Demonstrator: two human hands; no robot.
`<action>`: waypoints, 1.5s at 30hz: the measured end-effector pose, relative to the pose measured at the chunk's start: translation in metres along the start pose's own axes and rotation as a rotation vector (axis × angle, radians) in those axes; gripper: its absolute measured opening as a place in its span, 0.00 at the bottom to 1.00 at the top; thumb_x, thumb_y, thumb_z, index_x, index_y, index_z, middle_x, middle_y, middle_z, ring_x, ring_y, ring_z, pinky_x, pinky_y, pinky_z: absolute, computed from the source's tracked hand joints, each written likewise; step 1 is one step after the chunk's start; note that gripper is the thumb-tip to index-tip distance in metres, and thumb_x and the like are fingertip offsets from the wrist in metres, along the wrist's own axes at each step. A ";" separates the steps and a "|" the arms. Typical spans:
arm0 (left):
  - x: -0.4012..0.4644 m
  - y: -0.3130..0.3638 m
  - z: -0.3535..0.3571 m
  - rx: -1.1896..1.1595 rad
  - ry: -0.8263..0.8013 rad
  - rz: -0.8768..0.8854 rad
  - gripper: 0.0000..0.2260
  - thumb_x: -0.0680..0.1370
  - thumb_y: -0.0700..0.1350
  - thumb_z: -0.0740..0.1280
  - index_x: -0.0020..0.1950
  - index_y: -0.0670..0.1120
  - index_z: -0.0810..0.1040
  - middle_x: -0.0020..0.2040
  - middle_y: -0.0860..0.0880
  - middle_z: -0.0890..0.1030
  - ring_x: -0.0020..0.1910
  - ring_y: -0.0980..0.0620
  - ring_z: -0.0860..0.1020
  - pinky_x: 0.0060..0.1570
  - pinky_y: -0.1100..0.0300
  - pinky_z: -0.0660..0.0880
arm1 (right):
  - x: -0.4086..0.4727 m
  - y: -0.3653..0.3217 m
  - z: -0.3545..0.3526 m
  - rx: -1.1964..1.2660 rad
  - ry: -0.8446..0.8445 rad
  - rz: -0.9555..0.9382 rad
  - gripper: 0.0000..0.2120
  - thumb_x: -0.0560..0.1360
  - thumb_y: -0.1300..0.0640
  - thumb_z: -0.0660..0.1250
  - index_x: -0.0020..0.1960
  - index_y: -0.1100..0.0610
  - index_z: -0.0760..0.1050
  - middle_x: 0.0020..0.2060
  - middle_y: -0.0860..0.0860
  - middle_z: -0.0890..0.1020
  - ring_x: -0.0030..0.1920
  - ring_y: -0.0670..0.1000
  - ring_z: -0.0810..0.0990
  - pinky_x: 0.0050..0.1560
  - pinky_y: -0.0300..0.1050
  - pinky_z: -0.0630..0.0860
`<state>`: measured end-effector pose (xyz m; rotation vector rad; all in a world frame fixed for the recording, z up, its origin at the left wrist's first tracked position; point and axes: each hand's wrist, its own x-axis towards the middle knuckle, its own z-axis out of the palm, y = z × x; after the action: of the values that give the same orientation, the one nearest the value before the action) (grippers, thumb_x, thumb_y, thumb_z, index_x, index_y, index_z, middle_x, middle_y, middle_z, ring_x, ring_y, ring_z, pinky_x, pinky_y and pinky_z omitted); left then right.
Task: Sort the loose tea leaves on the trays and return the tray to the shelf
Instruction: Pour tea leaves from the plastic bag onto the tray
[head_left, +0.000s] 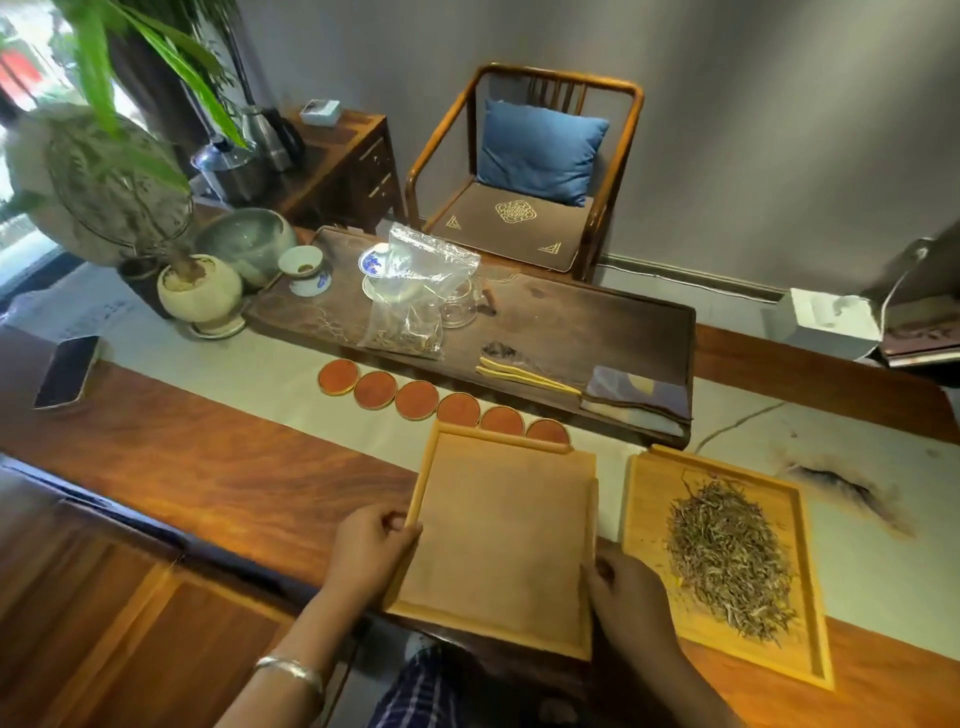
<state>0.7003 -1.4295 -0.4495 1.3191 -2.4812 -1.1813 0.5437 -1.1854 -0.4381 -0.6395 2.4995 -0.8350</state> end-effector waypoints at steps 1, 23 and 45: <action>0.008 -0.007 -0.003 0.000 -0.021 -0.008 0.08 0.71 0.48 0.73 0.34 0.52 0.78 0.32 0.51 0.79 0.33 0.55 0.77 0.34 0.60 0.72 | 0.002 -0.004 0.009 -0.016 0.008 0.024 0.08 0.77 0.58 0.64 0.53 0.54 0.81 0.46 0.48 0.84 0.44 0.51 0.82 0.34 0.36 0.67; 0.073 -0.040 -0.009 0.068 -0.326 0.117 0.09 0.71 0.42 0.73 0.37 0.48 0.73 0.32 0.56 0.74 0.32 0.61 0.70 0.29 0.71 0.62 | 0.012 -0.021 0.081 -0.197 0.083 0.318 0.08 0.78 0.60 0.62 0.46 0.60 0.80 0.41 0.54 0.83 0.39 0.51 0.80 0.38 0.40 0.69; 0.103 -0.050 -0.022 0.079 -0.165 0.122 0.05 0.74 0.50 0.67 0.44 0.49 0.75 0.35 0.56 0.77 0.35 0.55 0.75 0.31 0.66 0.63 | 0.050 -0.034 0.061 -0.408 0.043 0.272 0.13 0.79 0.47 0.56 0.48 0.54 0.74 0.41 0.52 0.80 0.41 0.52 0.80 0.39 0.44 0.76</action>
<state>0.6789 -1.5350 -0.4947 1.1108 -2.7057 -1.2216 0.5454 -1.2641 -0.4730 -0.3917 2.7377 -0.2434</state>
